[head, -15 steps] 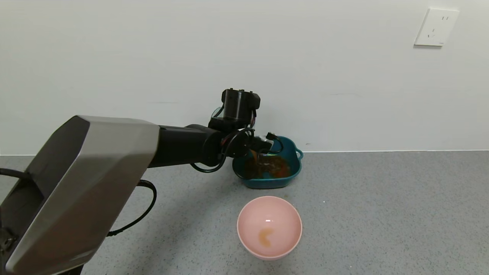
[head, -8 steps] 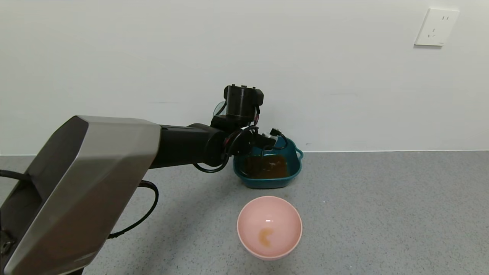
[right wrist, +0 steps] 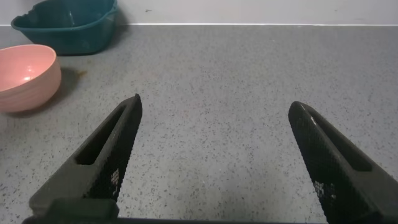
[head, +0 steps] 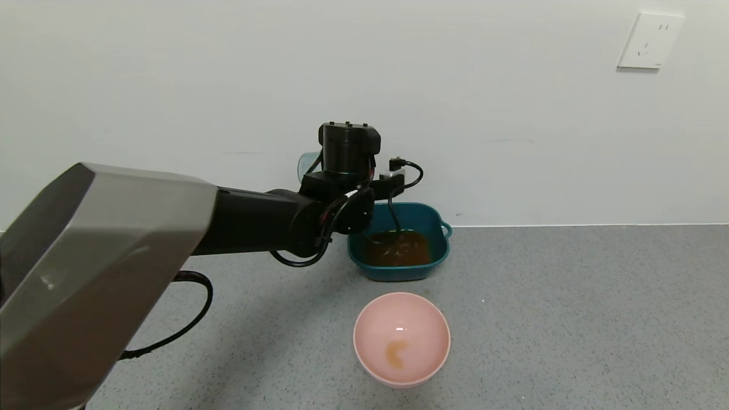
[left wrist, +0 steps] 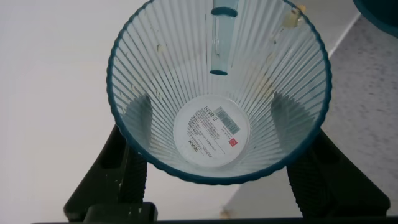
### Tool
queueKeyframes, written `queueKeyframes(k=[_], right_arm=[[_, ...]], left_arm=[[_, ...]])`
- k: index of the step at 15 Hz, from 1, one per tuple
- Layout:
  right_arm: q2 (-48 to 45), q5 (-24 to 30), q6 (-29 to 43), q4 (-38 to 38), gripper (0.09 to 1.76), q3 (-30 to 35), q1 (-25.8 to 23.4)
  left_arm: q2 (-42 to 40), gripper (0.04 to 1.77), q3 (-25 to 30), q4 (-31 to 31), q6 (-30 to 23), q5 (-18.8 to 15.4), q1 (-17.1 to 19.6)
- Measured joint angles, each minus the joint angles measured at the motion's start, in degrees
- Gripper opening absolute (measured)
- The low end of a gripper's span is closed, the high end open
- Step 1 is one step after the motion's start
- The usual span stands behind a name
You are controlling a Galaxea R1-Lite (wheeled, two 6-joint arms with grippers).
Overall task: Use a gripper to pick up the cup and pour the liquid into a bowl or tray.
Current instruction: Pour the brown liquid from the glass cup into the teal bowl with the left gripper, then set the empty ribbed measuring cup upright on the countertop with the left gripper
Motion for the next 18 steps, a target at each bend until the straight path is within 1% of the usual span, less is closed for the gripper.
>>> queueKeyframes(k=[3, 6, 10, 11, 13, 14, 17, 18], right_arm=[[0.0, 0.0, 0.0, 0.0, 1.71, 0.0, 0.0], [0.0, 0.0, 0.0, 0.0, 1.71, 0.0, 0.0], [0.0, 0.0, 0.1, 0.0, 1.71, 0.0, 0.0], [0.0, 0.0, 0.1, 0.0, 1.71, 0.0, 0.0], [0.0, 0.0, 0.1, 0.0, 1.71, 0.0, 0.0], [0.0, 0.0, 0.1, 0.0, 1.71, 0.0, 0.0], [0.0, 0.0, 0.1, 0.0, 1.71, 0.0, 0.0], [0.0, 0.0, 0.1, 0.0, 1.71, 0.0, 0.0]], left_arm=[[-5.6, 1.27, 9.1, 0.3, -11.4, 0.0, 1.4], [-12.0, 1.27, 18.4, 0.4, -21.3, -0.8, 4.4], [-20.6, 1.27, 29.7, 0.4, -36.1, -3.1, 6.5], [-22.5, 1.27, 32.4, 0.4, -40.9, -3.8, 6.8], [-25.6, 1.27, 36.8, 0.4, -49.7, -5.6, 6.9], [-27.0, 1.27, 38.6, 0.4, -54.6, -7.0, 7.0], [-30.0, 1.27, 43.4, 0.2, -67.5, -12.8, 7.0], [-30.9, 1.27, 45.1, -0.1, -70.8, -14.4, 7.0]])
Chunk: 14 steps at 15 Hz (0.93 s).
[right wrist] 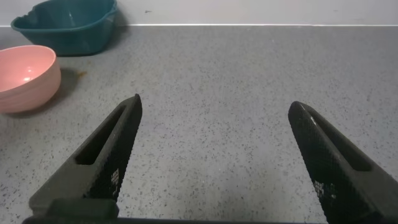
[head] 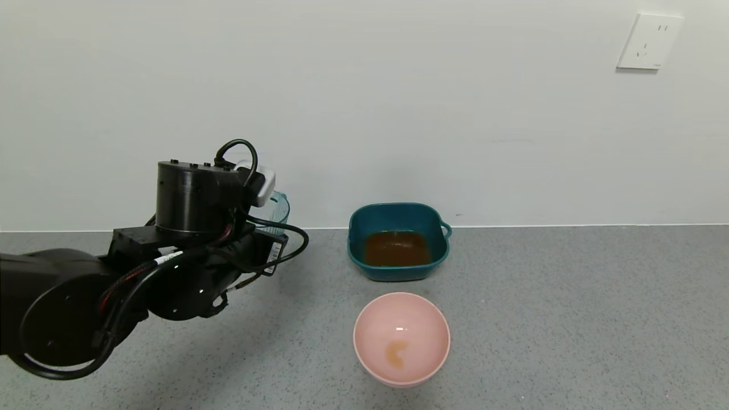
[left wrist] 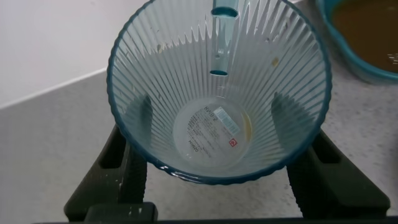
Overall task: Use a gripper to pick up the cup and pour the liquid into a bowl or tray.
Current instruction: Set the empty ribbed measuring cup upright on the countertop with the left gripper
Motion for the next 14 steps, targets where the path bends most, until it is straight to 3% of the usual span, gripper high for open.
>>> queueKeyframes(k=[3, 6, 10, 14], right_arm=[[0.0, 0.0, 0.0, 0.0, 1.71, 0.0, 0.0], [0.0, 0.0, 0.0, 0.0, 1.71, 0.0, 0.0], [0.0, 0.0, 0.0, 0.0, 1.71, 0.0, 0.0], [0.0, 0.0, 0.0, 0.0, 1.71, 0.0, 0.0]], left_arm=[[-2.0, 1.27, 4.1, -0.4, -8.9, -2.9, 0.0], [-2.2, 1.27, 8.1, -2.6, -12.4, -3.3, 1.4], [0.0, 1.27, 16.5, -19.3, -13.0, -6.2, 4.9], [4.4, 1.27, 22.2, -27.5, -13.1, -6.7, 6.1]])
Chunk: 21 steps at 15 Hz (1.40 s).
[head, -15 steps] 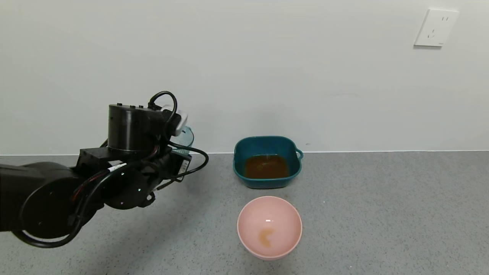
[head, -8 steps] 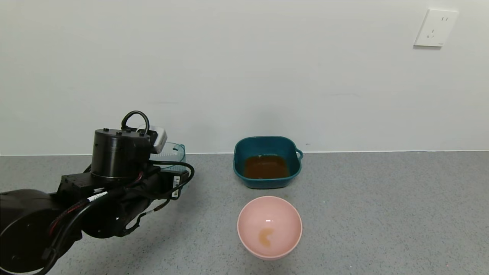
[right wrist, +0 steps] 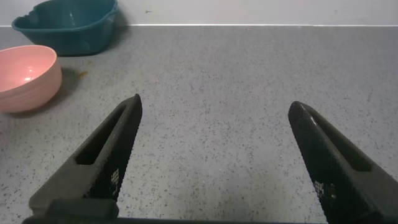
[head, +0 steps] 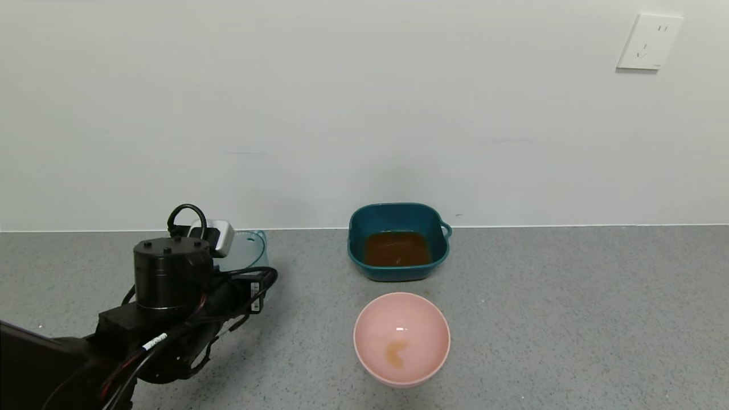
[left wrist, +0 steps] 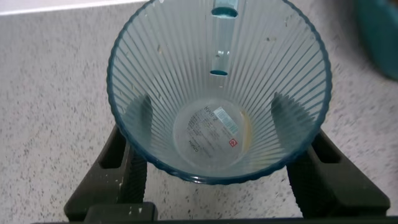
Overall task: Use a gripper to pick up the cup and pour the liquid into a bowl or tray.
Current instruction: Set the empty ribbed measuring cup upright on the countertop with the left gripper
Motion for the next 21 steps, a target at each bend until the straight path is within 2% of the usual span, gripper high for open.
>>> queueKeyframes(k=[7, 12, 21], right_arm=[[0.0, 0.0, 0.0, 0.0, 1.71, 0.0, 0.0], [0.0, 0.0, 0.0, 0.0, 1.71, 0.0, 0.0], [0.0, 0.0, 0.0, 0.0, 1.71, 0.0, 0.0]], left_arm=[[5.1, 1.27, 2.4, -2.8, -2.0, -0.2, 0.5], [6.5, 1.5, 2.5, -2.9, -2.0, -0.8, 0.6], [6.3, 1.65, 2.8, -3.0, -2.1, -0.5, 0.6]])
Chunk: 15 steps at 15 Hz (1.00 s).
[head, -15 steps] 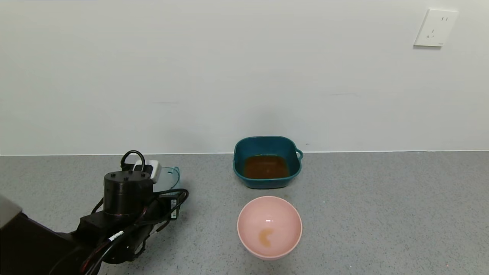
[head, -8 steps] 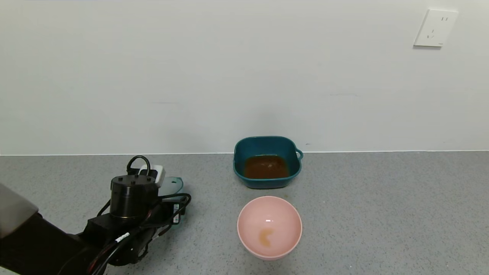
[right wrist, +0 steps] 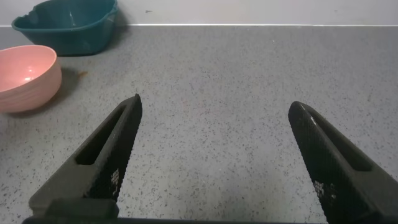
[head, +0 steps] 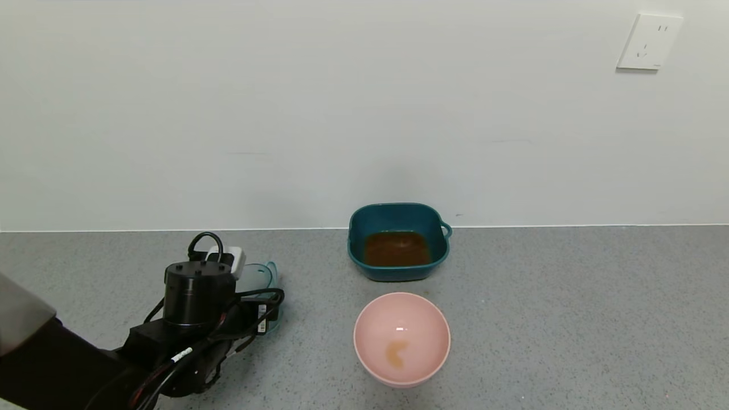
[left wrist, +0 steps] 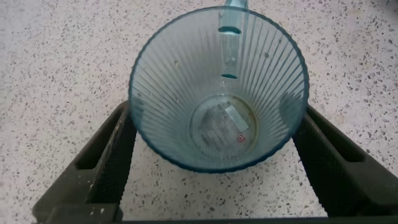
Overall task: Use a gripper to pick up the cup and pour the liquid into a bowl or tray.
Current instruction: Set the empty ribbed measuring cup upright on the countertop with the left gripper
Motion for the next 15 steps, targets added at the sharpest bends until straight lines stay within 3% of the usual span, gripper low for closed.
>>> queueKeyframes(k=[4, 7, 10, 15], right_arm=[[0.0, 0.0, 0.0, 0.0, 1.71, 0.0, 0.0], [0.0, 0.0, 0.0, 0.0, 1.71, 0.0, 0.0], [0.0, 0.0, 0.0, 0.0, 1.71, 0.0, 0.0], [0.0, 0.0, 0.0, 0.0, 1.71, 0.0, 0.0]], left_arm=[[-4.3, 1.67, 0.7, 1.7, 1.5, 0.0, -0.2], [-10.8, 1.69, 1.0, 7.9, 3.4, 0.3, -0.3], [-18.9, 1.69, 1.1, 17.1, 3.8, 0.5, -0.4], [-35.0, 1.7, 0.7, 38.6, 3.8, 0.0, -0.5]])
